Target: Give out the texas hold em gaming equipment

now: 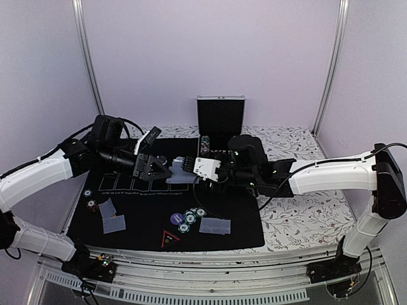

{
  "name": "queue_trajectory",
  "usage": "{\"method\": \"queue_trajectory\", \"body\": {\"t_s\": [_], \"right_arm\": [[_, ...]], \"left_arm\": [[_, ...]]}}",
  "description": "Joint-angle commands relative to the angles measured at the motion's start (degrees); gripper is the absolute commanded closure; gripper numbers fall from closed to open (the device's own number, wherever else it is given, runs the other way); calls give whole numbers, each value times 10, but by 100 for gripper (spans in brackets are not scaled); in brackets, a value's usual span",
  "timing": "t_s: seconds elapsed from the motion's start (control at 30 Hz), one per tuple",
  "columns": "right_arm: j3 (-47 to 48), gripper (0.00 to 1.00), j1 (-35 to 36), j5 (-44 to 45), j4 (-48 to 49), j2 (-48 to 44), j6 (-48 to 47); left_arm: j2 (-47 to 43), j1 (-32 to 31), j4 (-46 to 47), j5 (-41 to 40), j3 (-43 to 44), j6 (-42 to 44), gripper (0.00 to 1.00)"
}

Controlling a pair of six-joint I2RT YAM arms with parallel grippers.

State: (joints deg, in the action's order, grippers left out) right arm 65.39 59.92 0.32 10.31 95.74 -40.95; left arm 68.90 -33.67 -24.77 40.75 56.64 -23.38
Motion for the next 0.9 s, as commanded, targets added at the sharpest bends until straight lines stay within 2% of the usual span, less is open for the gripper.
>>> {"method": "queue_trajectory", "body": {"t_s": [0.0, 0.5, 0.87], "right_arm": [[-3, 45, -5, -5, 19, -14, 8], [-1, 46, -5, -7, 20, -12, 6], [-6, 45, -6, -2, 22, -13, 7]], "left_arm": [[-7, 7, -2, 12, -12, 1, 72], [6, 8, 21, 35, -23, -14, 66], [-3, 7, 20, 44, -18, -16, 91]]}}
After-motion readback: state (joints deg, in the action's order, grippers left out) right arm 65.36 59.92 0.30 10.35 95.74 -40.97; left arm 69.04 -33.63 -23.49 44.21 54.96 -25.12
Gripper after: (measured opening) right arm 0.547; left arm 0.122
